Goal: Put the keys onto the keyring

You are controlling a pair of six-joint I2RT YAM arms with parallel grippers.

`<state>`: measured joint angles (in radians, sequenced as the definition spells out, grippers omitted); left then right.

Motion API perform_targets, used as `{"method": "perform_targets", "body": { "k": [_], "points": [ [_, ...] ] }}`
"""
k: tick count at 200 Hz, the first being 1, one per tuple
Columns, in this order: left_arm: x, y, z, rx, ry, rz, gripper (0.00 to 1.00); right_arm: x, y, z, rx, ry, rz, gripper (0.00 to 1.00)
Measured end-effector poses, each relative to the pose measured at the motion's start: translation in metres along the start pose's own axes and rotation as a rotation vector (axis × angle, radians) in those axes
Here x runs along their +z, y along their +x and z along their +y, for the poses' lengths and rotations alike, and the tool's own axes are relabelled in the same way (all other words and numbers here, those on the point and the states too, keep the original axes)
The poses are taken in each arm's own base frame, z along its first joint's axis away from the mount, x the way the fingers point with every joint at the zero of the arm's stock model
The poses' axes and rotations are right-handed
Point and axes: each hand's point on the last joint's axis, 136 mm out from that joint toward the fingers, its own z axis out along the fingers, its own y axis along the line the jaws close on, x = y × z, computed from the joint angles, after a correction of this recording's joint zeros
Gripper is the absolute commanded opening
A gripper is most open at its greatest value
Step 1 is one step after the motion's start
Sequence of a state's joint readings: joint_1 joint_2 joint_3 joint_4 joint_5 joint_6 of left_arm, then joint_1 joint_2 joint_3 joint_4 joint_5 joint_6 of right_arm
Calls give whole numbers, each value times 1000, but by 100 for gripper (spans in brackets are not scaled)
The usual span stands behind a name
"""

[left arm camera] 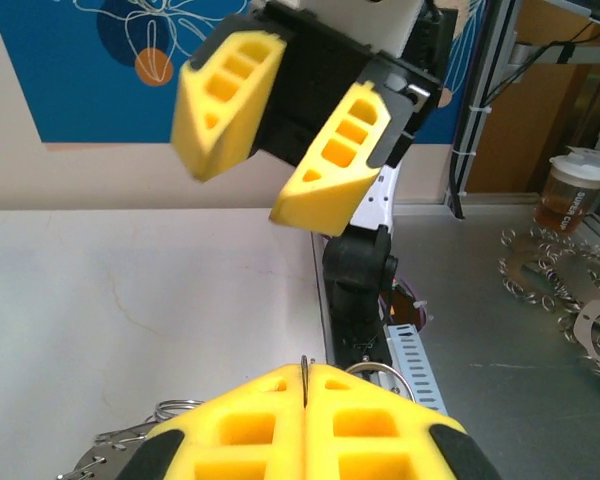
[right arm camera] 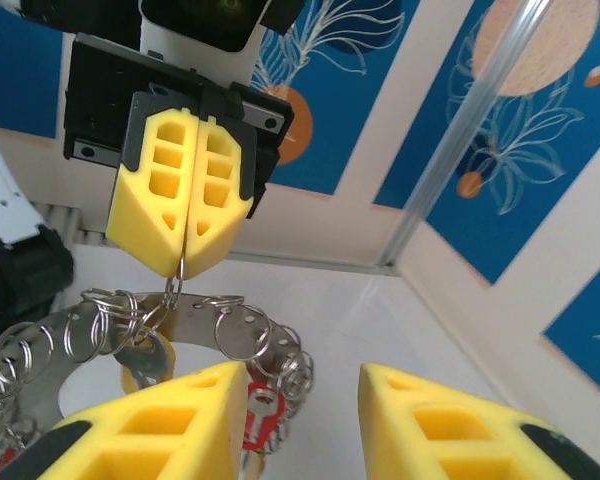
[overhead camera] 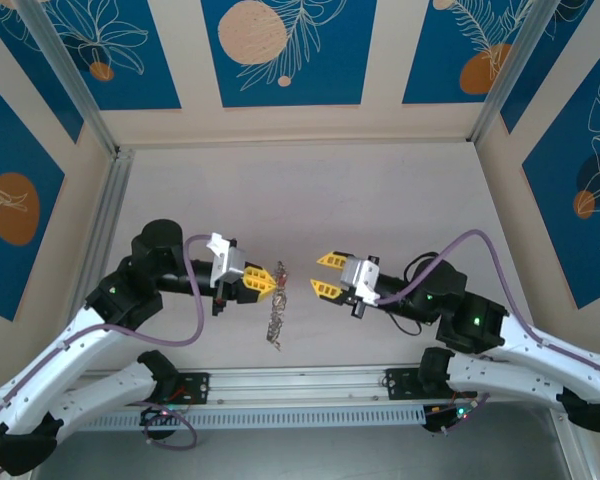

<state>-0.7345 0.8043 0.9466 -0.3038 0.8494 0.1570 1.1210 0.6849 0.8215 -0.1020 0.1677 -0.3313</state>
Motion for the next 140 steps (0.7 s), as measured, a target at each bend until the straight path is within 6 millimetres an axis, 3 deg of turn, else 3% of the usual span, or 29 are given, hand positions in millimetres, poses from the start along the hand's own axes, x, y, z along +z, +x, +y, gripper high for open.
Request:
{"method": "perform_targets", "body": {
  "k": [19, 51, 70, 100, 140],
  "points": [
    [1, 0, -2, -4, 11, -17, 0, 11, 6, 8, 53, -75, 6, 46],
    [2, -1, -3, -9, 23, -60, 0, 22, 10, 23, 127, -188, 3, 46],
    [4, -1, -1, -11, 25, -84, 0, 22, 4, 27, 151, -231, -27, 43],
    [6, -1, 1, -16, 23, -111, 0, 24, -3, 30, 183, -271, -58, 28],
    [7, -4, 4, -14, 22, -153, 0, 31, -1, 26, 213, -281, -62, 26]
  ]
}}
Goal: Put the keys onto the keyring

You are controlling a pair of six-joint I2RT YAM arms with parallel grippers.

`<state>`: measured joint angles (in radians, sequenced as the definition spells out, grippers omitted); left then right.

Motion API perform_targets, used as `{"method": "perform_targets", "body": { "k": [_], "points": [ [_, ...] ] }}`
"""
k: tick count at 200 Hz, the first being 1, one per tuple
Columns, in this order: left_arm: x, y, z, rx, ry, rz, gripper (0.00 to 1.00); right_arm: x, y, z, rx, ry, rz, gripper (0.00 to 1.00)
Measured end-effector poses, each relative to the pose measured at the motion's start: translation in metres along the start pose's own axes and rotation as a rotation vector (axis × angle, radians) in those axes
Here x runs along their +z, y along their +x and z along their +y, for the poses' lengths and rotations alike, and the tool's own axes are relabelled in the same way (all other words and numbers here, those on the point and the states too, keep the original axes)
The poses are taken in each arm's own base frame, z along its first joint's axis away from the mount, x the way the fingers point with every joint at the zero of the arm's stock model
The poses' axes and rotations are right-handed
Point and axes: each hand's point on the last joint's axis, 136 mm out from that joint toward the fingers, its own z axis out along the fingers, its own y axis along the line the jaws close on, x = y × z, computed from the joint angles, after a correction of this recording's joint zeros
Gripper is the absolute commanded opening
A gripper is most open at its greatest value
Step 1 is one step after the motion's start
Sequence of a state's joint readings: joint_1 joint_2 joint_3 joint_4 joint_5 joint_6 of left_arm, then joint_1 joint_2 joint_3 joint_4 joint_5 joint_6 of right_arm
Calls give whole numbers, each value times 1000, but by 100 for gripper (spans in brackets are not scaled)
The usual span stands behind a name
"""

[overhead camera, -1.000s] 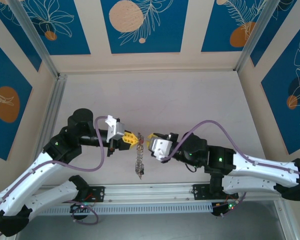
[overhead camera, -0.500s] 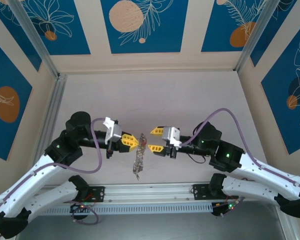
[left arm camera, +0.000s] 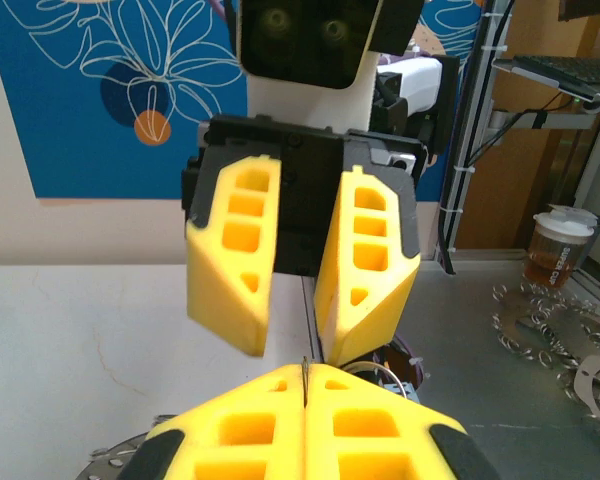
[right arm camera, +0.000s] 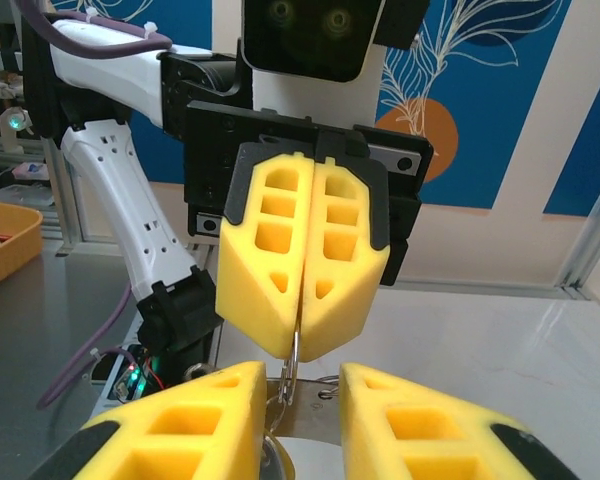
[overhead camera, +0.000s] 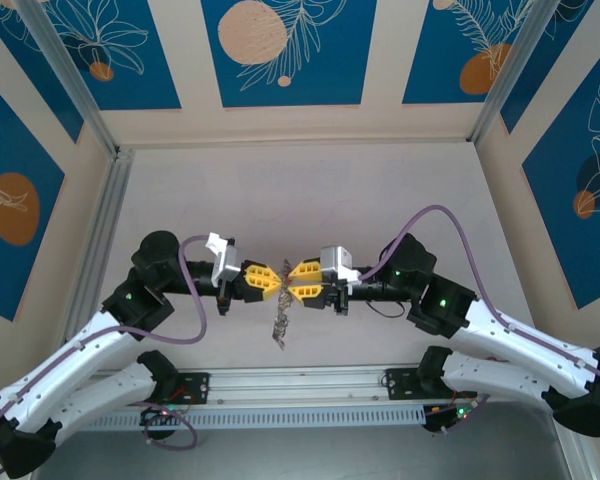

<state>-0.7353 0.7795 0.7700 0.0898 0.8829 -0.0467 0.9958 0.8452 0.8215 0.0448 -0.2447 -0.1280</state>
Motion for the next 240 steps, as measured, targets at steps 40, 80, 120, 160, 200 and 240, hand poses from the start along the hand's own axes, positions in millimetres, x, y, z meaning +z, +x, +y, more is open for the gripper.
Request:
{"method": "perform_targets", "body": {
  "k": [40, 80, 120, 160, 200, 240],
  "points": [
    [1, -1, 1, -11, 2, -27, 0, 4, 3, -3, 21, -8, 4, 25],
    [1, -6, 1, -16, 5, -68, 0, 4, 0, -4, 23, -8, -8, 25],
    [3, -10, 3, -26, 14, -129, 0, 3, -3, -6, 17, -1, -21, 18],
    [4, -14, 7, -38, 13, -175, 0, 2, -5, -8, 21, 7, -29, 0],
    [5, -9, 14, -51, -26, -128, 0, 1, 0, -15, 37, 38, 13, 0],
    [-1, -23, 27, 14, -165, 37, 15, 1, -5, -30, 34, 97, 117, 0]
  ]
}}
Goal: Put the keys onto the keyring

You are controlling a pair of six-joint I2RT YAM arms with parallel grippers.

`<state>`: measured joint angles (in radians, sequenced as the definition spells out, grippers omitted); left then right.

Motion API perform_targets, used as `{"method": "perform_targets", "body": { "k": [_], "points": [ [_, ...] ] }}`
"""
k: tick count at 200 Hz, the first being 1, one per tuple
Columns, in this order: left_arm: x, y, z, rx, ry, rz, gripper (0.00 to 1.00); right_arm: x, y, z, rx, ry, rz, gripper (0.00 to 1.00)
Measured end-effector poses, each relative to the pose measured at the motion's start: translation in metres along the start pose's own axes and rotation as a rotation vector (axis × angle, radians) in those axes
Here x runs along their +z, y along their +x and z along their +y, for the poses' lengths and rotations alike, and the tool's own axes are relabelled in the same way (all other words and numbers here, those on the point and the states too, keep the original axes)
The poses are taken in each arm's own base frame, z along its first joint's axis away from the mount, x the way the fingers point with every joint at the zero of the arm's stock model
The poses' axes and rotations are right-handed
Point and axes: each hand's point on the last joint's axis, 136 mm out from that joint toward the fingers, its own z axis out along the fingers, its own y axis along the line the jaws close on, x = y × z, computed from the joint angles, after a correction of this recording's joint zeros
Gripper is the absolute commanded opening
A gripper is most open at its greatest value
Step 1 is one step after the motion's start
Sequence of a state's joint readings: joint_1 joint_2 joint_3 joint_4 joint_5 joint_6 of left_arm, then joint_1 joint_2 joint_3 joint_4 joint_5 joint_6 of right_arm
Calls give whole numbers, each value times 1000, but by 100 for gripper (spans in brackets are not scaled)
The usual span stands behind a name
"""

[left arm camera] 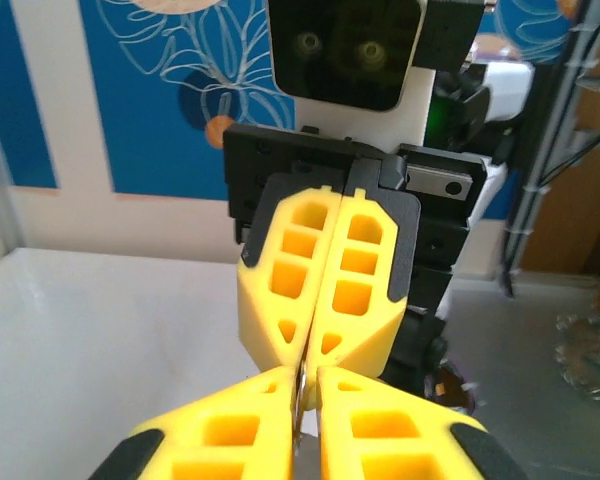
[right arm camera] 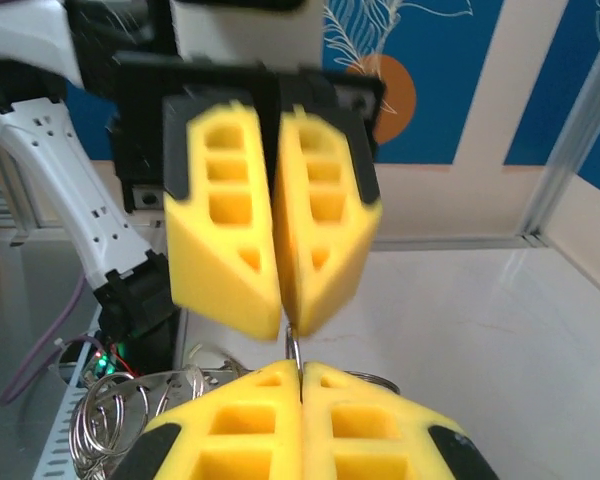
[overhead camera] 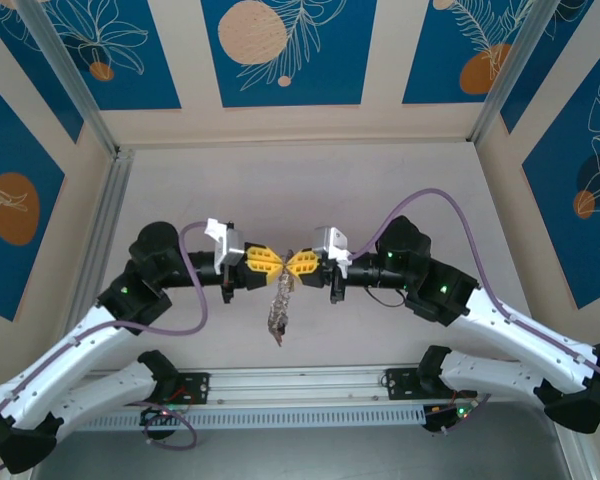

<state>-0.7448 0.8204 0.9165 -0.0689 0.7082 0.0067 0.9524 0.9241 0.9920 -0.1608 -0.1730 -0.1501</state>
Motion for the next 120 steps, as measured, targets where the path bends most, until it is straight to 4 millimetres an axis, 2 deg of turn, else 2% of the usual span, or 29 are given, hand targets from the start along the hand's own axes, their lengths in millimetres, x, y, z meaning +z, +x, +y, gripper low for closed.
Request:
{"method": "perform_targets", "body": {
  "k": [17, 30, 59, 82, 120],
  "points": [
    [-4, -9, 2, 49, -39, 49, 17, 0, 3, -7, 4, 26, 47, 0],
    [-5, -6, 4, 67, -61, 88, 18, 1, 8, -9, 9, 34, 86, 0],
    [-4, 22, 11, 64, -94, 214, 20, 6, 26, -11, 17, 38, 183, 0],
    [-2, 42, 14, 57, -105, 305, 21, 9, 31, -8, 2, 29, 228, 0],
    [-2, 52, 13, 73, -111, 362, 24, 13, 30, 3, -37, -14, 266, 0]
  ]
}}
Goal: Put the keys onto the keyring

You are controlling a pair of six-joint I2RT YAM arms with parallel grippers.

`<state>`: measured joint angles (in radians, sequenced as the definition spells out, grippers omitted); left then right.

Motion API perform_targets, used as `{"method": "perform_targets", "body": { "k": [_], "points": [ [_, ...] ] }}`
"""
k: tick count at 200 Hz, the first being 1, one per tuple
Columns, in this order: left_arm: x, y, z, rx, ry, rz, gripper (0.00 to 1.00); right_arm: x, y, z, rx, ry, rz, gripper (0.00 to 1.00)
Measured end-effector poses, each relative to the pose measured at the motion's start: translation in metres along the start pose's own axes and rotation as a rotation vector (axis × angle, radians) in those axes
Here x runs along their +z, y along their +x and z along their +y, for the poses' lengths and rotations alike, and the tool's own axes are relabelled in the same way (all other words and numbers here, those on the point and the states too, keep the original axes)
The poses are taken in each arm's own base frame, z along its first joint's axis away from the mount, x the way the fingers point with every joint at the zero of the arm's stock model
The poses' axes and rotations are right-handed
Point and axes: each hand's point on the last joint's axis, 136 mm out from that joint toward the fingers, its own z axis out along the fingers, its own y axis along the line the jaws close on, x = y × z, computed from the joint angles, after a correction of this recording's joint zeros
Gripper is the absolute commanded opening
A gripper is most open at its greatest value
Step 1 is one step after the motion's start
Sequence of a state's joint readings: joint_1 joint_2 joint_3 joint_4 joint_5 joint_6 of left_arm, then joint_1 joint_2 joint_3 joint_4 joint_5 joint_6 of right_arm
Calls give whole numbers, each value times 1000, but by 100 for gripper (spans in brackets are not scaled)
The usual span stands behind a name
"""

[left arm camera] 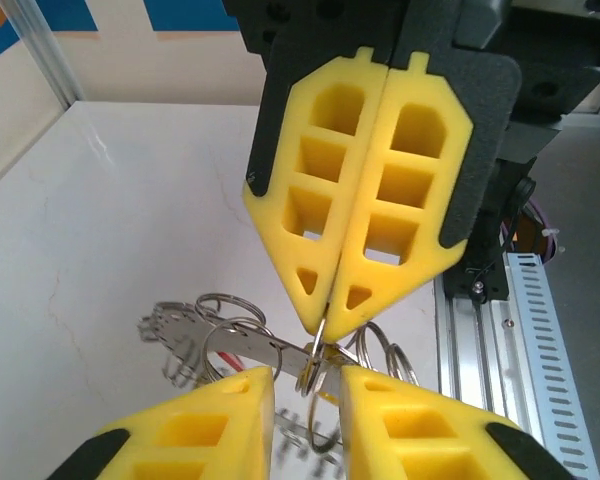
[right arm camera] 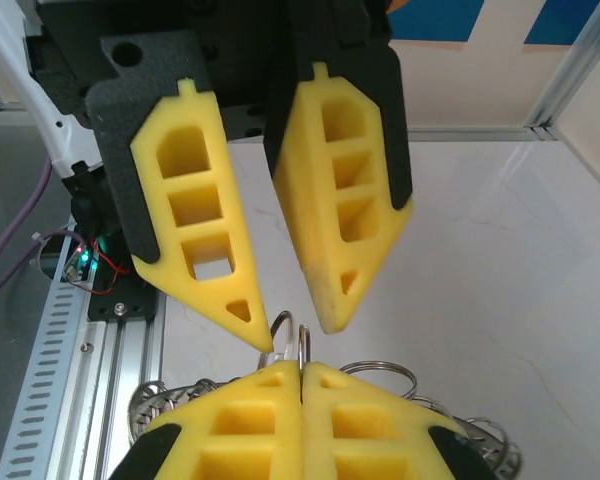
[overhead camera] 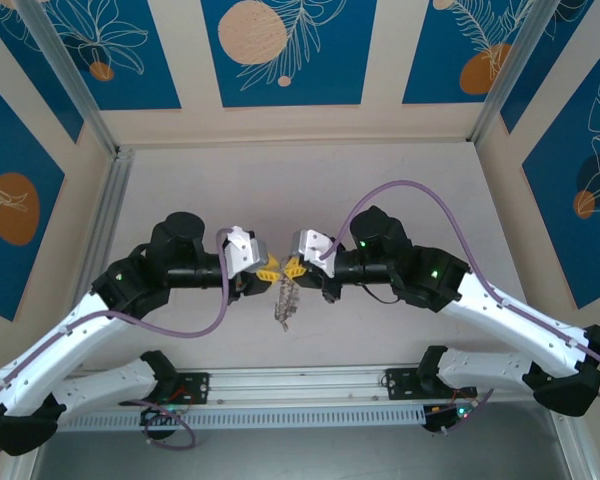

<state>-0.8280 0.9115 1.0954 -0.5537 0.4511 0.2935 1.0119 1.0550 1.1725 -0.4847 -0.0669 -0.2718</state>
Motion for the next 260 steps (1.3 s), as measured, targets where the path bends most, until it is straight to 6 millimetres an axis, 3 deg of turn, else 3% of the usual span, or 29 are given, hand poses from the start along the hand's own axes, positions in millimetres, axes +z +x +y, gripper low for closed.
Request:
{"method": "perform_targets", "body": {
  "k": [46, 64, 140, 175, 260],
  "points": [
    [-4, 2, -2, 3, -4, 9, 24, 9, 9, 9, -29, -28, 48, 0],
    [-4, 3, -3, 4, 1, 16, 19, 10, 8, 10, -40, -28, 53, 0],
    [-2, 6, -7, 20, 16, 27, 17, 9, 5, 10, -68, -25, 50, 0],
    [1, 8, -9, 21, 32, 35, 0, 10, 8, 9, -66, -18, 64, 0],
    [4, 1, -10, -28, 29, -51, 0, 2, 5, 8, -72, -12, 28, 2]
  ]
}}
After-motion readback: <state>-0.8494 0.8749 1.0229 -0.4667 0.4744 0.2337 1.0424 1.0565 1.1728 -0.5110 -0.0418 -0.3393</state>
